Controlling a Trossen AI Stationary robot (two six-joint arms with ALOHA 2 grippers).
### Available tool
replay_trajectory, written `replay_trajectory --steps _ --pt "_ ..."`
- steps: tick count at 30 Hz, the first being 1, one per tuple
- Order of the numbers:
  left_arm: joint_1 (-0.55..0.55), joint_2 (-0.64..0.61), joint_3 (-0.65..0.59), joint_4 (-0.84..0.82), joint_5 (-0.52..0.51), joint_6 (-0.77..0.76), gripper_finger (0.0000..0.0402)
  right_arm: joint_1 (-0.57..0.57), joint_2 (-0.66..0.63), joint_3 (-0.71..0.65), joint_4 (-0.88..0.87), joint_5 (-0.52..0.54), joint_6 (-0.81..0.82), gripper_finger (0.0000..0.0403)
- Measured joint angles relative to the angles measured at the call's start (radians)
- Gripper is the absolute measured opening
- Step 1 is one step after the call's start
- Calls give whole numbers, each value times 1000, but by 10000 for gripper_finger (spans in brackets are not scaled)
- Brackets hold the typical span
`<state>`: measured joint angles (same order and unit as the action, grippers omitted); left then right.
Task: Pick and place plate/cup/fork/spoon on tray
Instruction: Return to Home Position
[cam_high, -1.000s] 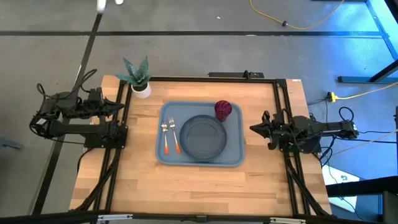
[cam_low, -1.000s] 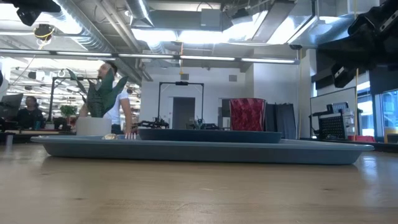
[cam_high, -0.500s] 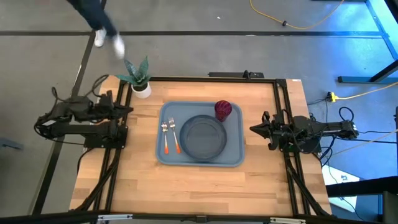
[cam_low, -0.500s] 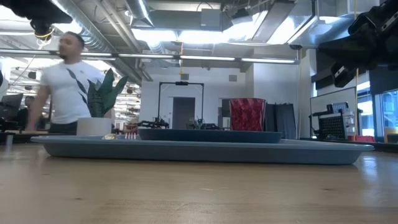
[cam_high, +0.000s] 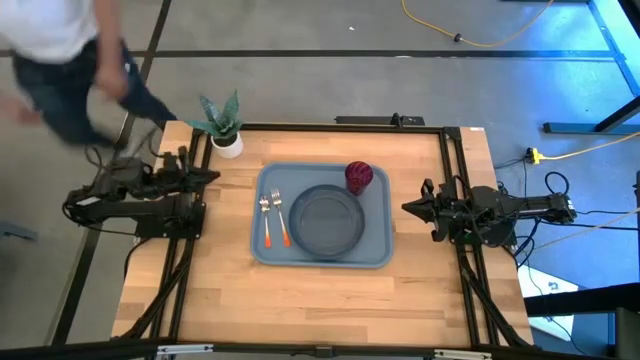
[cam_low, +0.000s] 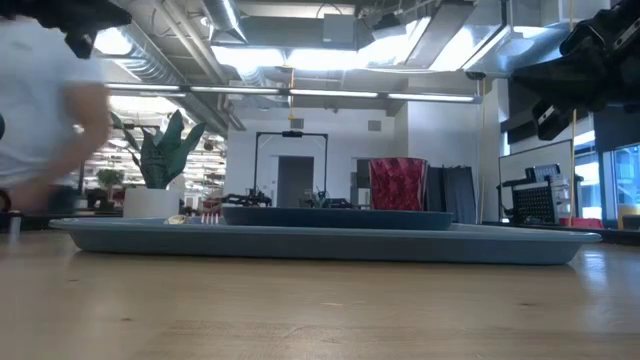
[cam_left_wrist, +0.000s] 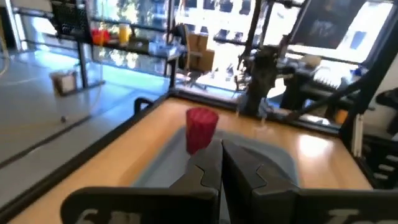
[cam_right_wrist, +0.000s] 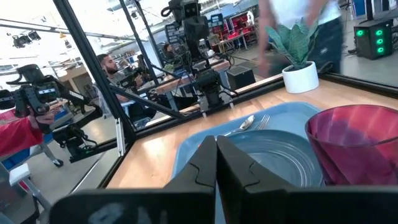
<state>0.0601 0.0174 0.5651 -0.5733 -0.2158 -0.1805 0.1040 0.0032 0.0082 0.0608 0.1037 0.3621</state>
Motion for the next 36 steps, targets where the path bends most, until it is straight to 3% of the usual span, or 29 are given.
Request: replay_trajectory --steps 8,21,30,36 --pt "0 -2 -157 199 0 8 0 0 0 0 -1 0 0 5" --pt "0 -14 -377 384 -7 6 0 0 0 0 -16 0 -3 5" --pt "1 -14 -547 623 -1 1 0 0 0 0 -17 -1 0 5" --pt "1 -14 -557 623 -2 -2 0 0 0 0 -17 -1 2 5"
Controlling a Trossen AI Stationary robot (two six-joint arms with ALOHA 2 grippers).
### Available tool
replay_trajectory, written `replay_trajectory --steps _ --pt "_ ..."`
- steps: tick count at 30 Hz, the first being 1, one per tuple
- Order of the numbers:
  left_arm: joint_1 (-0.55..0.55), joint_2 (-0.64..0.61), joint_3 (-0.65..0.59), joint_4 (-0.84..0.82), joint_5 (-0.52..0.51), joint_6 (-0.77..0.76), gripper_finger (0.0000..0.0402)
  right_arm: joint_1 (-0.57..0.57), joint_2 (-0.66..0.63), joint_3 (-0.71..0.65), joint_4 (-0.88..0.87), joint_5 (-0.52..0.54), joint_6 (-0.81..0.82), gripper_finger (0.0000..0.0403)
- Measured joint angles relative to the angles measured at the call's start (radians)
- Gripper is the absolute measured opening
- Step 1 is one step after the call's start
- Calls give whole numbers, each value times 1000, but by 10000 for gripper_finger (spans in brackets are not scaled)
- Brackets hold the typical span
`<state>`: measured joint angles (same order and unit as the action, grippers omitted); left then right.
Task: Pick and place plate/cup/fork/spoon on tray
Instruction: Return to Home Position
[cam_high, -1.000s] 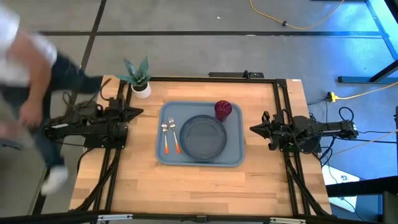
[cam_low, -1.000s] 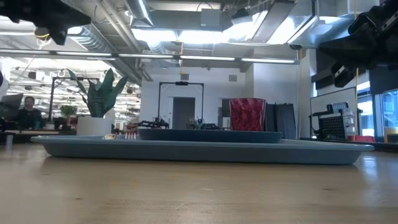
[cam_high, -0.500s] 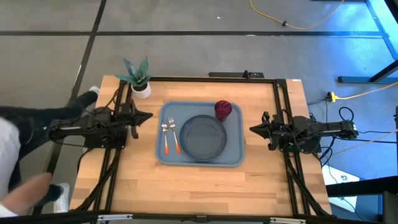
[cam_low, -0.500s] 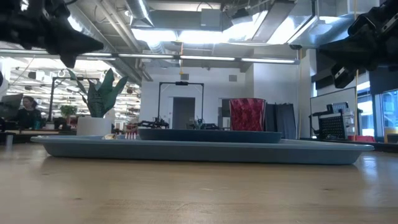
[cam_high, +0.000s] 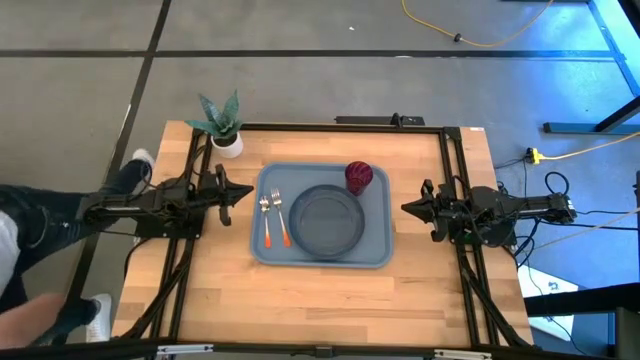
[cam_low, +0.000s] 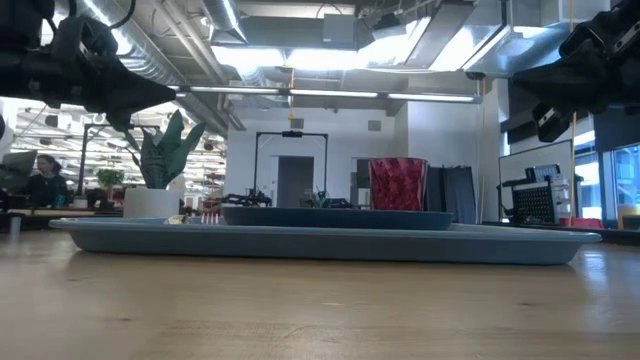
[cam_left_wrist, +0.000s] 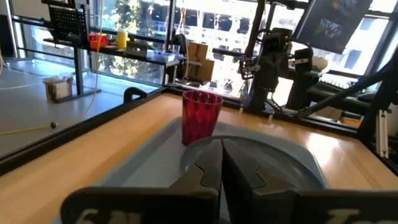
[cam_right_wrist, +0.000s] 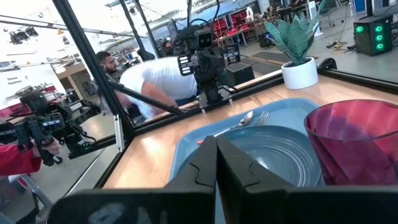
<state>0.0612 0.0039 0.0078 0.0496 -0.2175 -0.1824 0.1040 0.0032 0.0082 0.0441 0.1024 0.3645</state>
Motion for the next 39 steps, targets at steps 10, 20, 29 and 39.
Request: replay_trajectory --steps 10,20,29,39 --pt "0 0 0 -3 51 32 0 0 15 0 -16 -89 -304 14" --pt "0 0 0 -10 55 61 0 0 17 0 -18 -97 -343 18" --pt "0 0 0 -15 200 62 0 0 17 0 -18 -97 -344 19" --pt "0 9 0 -36 193 109 0 0 17 0 -18 -97 -344 19"
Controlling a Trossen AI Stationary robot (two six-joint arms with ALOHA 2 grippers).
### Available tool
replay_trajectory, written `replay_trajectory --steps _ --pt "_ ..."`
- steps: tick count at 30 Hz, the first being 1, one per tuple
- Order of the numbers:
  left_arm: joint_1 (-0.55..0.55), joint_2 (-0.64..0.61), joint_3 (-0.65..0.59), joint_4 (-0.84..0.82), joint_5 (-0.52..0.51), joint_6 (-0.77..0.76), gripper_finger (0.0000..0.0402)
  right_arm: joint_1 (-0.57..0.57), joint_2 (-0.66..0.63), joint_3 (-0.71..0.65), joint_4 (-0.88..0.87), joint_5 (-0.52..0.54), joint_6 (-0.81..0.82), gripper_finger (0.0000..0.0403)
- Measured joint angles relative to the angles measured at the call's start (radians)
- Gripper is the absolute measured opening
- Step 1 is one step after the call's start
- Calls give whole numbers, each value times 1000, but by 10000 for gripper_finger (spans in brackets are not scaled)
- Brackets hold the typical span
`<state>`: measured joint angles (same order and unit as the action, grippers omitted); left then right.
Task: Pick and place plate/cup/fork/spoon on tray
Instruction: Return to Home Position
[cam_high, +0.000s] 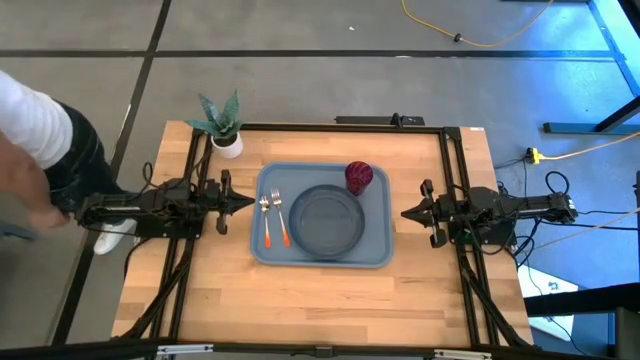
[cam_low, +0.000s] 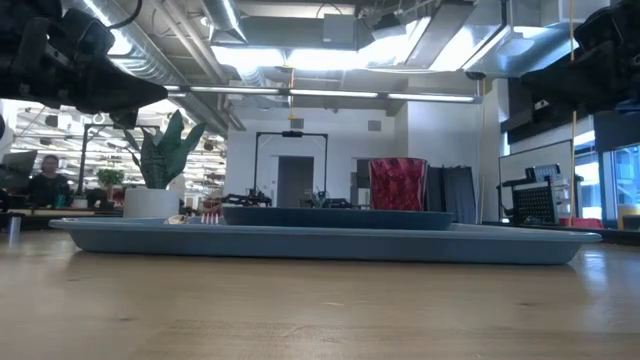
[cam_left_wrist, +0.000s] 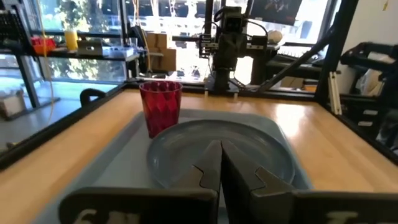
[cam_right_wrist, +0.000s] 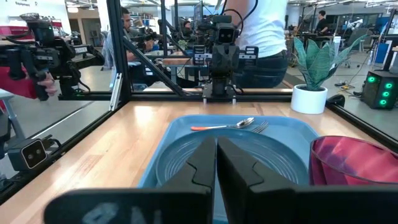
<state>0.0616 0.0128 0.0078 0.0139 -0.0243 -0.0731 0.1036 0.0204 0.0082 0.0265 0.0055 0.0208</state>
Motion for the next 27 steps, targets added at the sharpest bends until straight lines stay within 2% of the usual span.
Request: replay_trajectory --steps 7,14,27 --pt "0 0 0 0 -5 54 0 0 0 0 0 0 0 19" --pt "0 0 0 0 -10 213 0 0 0 0 0 0 0 19" --pt "0 0 0 0 -11 215 0 0 0 0 0 1 0 19"
